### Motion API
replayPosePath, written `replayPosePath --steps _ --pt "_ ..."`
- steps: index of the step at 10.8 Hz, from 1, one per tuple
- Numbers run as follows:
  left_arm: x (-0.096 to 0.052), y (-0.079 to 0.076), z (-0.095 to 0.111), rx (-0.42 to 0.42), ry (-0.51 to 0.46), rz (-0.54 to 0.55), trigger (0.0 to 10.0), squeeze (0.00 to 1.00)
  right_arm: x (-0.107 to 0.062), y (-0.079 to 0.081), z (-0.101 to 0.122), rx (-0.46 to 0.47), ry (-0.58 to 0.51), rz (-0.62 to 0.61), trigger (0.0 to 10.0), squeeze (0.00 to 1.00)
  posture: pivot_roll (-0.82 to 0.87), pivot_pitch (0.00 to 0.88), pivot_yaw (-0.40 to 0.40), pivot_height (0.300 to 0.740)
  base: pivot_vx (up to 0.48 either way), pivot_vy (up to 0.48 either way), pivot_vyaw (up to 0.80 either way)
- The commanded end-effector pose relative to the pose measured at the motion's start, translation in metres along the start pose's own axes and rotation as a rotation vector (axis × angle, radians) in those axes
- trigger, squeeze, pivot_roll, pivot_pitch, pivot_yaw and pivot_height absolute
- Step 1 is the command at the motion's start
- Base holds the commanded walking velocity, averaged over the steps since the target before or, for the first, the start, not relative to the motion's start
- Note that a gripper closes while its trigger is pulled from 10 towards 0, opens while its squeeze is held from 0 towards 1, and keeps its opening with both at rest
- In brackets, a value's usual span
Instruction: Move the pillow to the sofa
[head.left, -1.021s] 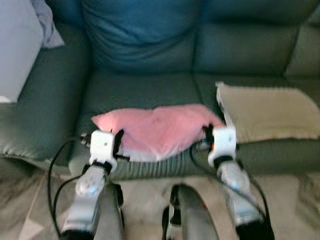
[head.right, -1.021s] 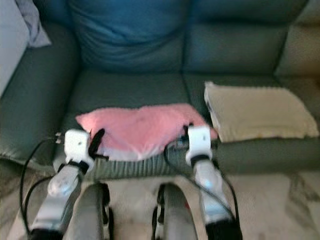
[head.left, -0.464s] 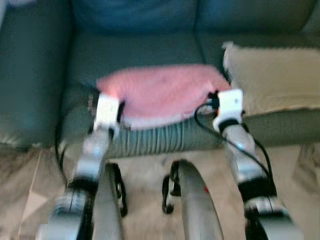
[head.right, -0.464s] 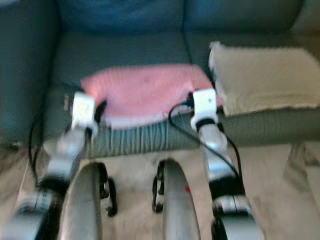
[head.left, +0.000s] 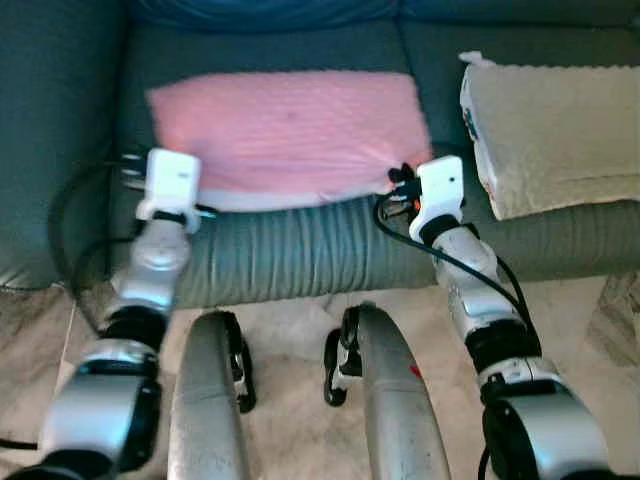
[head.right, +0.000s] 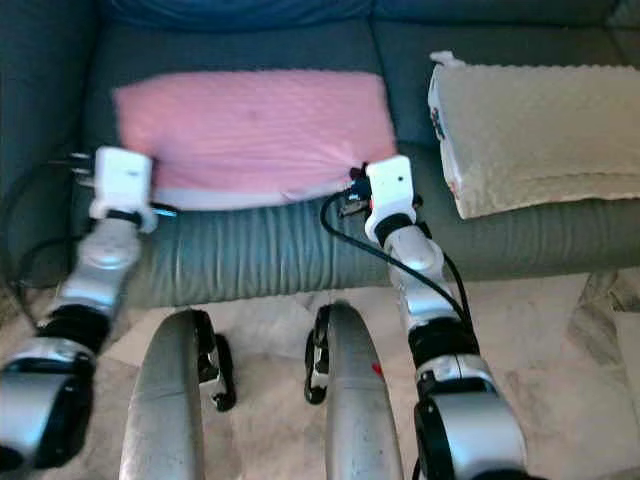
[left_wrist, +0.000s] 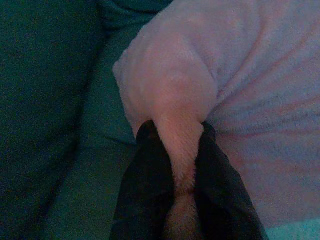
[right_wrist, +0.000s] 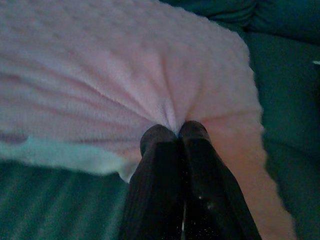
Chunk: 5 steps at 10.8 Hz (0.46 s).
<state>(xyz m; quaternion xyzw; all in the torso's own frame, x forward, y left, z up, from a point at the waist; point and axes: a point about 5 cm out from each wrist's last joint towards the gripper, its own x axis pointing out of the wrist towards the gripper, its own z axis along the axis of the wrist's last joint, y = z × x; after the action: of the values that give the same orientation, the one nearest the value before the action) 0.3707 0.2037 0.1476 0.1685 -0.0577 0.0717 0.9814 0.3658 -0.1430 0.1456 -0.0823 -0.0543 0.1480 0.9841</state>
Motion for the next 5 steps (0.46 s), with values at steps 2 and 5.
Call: replayPosePath --steps 2,5 --pt "-0.014 0.014 -0.027 0.003 0.069 0.05 10.0 0.0 -0.009 -0.006 -0.008 0.014 0.007 -0.015 10.0 0.0 -0.05 0.509 -0.093 0.632 0.0 0.0 0.0" --pt "-0.021 0.026 -0.039 -0.001 0.1 0.066 10.0 1.0 -0.018 0.002 -0.019 0.012 0.016 0.012 10.0 0.99 -0.05 0.493 -0.099 0.632 0.0 0.0 0.0"
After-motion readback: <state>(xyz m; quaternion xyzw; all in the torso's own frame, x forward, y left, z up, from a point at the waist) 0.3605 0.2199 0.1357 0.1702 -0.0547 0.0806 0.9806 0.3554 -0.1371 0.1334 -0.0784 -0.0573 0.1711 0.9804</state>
